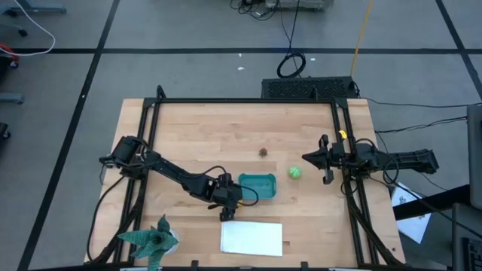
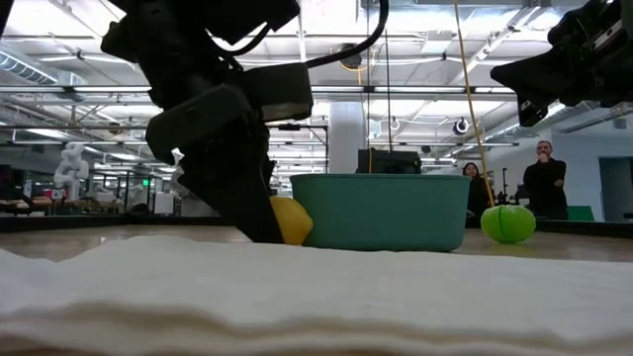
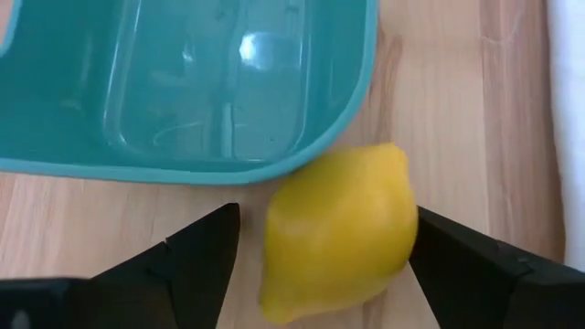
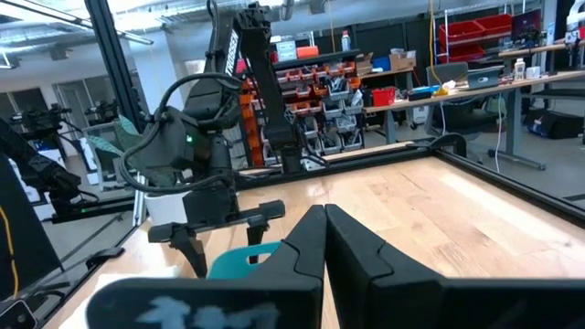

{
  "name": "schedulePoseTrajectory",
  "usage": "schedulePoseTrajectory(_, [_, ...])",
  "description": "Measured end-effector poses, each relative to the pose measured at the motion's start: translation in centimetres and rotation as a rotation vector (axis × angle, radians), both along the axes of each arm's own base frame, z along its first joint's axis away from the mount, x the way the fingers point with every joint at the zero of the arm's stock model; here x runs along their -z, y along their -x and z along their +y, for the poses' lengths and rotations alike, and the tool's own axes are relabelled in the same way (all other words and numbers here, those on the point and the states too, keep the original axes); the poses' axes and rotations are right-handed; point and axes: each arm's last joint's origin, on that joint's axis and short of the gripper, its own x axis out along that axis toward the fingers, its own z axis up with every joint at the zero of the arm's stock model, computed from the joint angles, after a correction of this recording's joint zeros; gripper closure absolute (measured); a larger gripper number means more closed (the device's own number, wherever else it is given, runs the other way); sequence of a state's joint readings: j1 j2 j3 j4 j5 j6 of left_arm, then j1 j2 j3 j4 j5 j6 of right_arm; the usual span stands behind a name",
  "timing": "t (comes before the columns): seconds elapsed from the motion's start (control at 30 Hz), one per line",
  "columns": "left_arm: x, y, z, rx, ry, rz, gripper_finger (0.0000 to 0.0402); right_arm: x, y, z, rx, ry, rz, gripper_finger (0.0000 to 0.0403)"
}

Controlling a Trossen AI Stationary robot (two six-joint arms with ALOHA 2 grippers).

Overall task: Pick and placing Produce into tupperware
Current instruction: Put the yellow lemon into the green bin

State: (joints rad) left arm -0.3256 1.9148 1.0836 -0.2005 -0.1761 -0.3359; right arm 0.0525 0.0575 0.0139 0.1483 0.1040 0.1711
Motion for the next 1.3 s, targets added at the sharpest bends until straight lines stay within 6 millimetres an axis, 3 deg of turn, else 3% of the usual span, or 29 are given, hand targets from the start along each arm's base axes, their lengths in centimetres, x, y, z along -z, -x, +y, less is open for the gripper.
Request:
schedulePoseTrajectory(0.47, [0.0,0.1,0.0,0.025,0.0,0.014,0.0211,0.0,0.0,0.0,0.0,0.0,0.002,0.0403])
schedulePoseTrajectory(0.87, [-0.6,0.5,0.1,0.069,-0.017,0.035,0.019,0.0,0.0,0.0,0.0,0.0,0.001,0.0403])
schedulePoseTrajectory(1.03, [-2.8,1.0,0.2,0.078,-0.01,-0.006,0.0207,0.0,0.0,0.0,0.0,0.0,-0.001,0.0403])
schedulePoseTrajectory(1.3, [-6.3,2.1,0.9,0.091,-0.014,-0.059,0.0187,0.0,-0.1,0.0,0.0,0.0,0.007,0.0403])
